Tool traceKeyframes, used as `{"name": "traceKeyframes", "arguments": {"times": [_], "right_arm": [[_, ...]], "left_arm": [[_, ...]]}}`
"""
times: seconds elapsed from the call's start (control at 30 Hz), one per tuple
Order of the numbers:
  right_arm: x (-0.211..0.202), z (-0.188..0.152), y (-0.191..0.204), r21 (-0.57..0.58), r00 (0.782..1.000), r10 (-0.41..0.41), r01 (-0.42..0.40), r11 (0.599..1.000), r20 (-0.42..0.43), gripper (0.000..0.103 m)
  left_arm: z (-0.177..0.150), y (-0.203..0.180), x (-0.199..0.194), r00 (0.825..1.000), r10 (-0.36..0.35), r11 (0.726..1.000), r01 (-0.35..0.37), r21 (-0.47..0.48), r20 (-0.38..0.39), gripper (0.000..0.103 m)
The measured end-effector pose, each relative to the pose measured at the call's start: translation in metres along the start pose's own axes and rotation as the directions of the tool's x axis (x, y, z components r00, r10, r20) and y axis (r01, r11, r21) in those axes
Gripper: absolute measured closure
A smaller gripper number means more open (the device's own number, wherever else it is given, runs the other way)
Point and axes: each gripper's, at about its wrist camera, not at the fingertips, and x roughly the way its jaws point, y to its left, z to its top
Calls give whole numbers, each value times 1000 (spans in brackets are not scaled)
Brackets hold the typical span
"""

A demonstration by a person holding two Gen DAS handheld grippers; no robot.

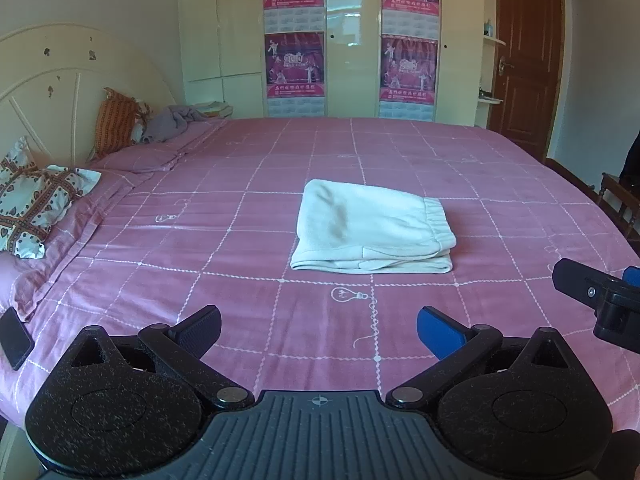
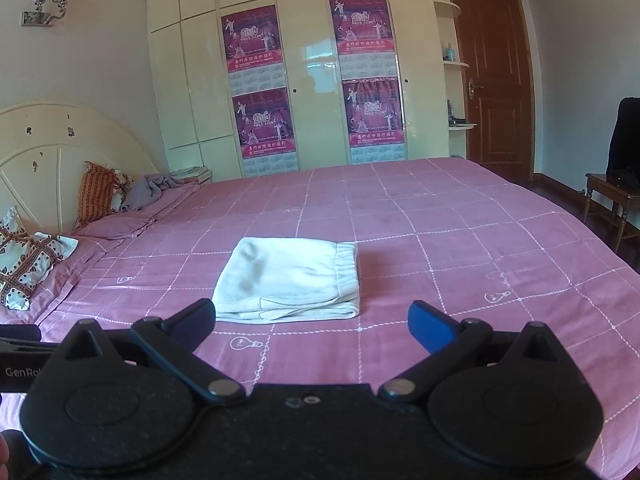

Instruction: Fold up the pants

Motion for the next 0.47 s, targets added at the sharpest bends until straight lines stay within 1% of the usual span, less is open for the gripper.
{"name": "traceKeyframes", "arguments": {"times": [0.1, 0.23, 0.3, 0.37, 0.4, 0.47], "right_arm": [[2, -2, 0, -4, 1000, -2, 2, 1000, -7, 0], [5, -4, -2, 0, 1000, -4, 4, 1000, -12, 0], [5, -5, -1, -2, 1000, -13, 13, 1000, -8, 0], [6, -6, -3, 3, 1000, -22, 22, 1000, -3, 0], [7, -7, -4, 7, 1000, -23, 23, 1000, -3, 0], [10, -8, -6, 14, 1000, -28, 28, 1000, -7, 0]], "left_arm": [[1, 0, 4, 1000, -12, 1000, 12, -2, -14, 0], [5, -1, 9, 1000, -16, 1000, 16, 8, -4, 0], [7, -1, 10, 1000, -23, 1000, 23, 8, 15, 0], [11, 2, 13, 998, -54, 998, 55, -20, 33, 0], [13, 4, 14, 997, -56, 998, 57, -37, 45, 0], [18, 4, 22, 997, -45, 998, 47, -34, 55, 0]]}}
